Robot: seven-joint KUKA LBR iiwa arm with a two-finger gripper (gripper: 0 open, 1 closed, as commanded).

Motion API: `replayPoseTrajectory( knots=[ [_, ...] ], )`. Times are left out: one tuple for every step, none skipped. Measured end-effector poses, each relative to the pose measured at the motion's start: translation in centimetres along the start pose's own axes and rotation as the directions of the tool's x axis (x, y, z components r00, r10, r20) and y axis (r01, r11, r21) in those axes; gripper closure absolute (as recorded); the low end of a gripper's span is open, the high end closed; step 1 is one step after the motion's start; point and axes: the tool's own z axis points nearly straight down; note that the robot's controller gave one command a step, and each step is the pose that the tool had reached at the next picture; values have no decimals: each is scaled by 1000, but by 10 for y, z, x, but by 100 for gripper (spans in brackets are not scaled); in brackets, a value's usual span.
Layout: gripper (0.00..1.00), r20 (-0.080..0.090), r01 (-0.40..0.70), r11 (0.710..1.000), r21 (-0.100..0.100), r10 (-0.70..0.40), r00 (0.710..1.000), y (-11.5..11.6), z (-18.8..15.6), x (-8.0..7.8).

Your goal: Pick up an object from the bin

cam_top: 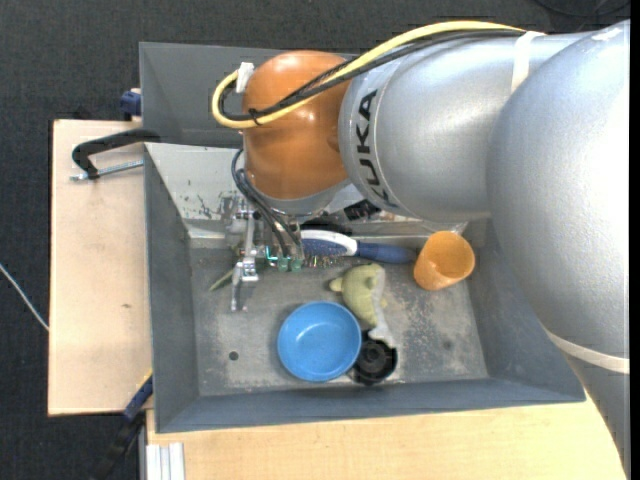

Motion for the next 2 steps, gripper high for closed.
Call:
replayPoseTrajectory(
  knots=[
    [0,11,72,997,-4,-72,997,-16,97,-29],
    [100,14,70,998,-3,-70,997,-17,95,-29]
  ],
)
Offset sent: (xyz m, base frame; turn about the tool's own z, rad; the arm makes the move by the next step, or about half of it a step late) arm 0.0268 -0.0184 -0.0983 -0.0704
